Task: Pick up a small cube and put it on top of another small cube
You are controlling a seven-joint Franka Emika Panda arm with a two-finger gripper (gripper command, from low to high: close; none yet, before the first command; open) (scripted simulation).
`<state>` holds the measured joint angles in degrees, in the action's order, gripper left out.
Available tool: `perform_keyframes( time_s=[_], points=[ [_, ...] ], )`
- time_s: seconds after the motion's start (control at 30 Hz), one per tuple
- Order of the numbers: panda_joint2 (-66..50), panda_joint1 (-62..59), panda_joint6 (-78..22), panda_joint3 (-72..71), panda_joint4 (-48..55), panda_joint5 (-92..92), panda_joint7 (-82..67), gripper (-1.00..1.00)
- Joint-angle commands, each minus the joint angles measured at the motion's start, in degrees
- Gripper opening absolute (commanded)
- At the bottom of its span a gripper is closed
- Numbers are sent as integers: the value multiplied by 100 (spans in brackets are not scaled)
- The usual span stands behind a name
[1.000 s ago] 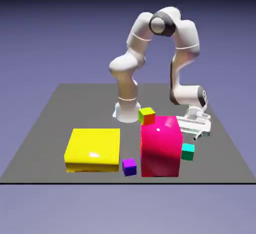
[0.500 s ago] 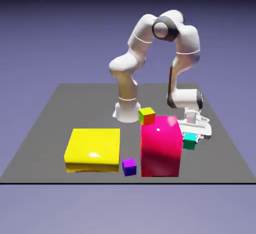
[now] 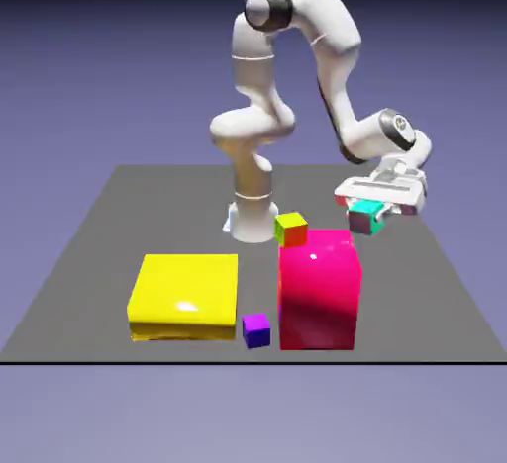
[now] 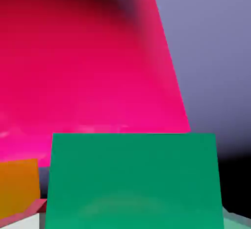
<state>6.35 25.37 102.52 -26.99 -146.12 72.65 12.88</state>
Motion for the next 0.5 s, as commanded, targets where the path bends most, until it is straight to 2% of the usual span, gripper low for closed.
perform_keyframes(
  time_s=[0.0, 0.23, 0.4, 0.43, 0.47],
  points=[
    [185, -203, 6, -103, -60, -108, -188, -100],
    [1344, -1587, 54, -751, -527, -797, -1559, -100],
    [855, -2026, 486, -409, -689, 92, -1017, -100],
    [855, -2026, 486, -409, -689, 92, -1016, 100],
    [855, -2026, 486, -409, -689, 92, -1016, 100]
  ],
)
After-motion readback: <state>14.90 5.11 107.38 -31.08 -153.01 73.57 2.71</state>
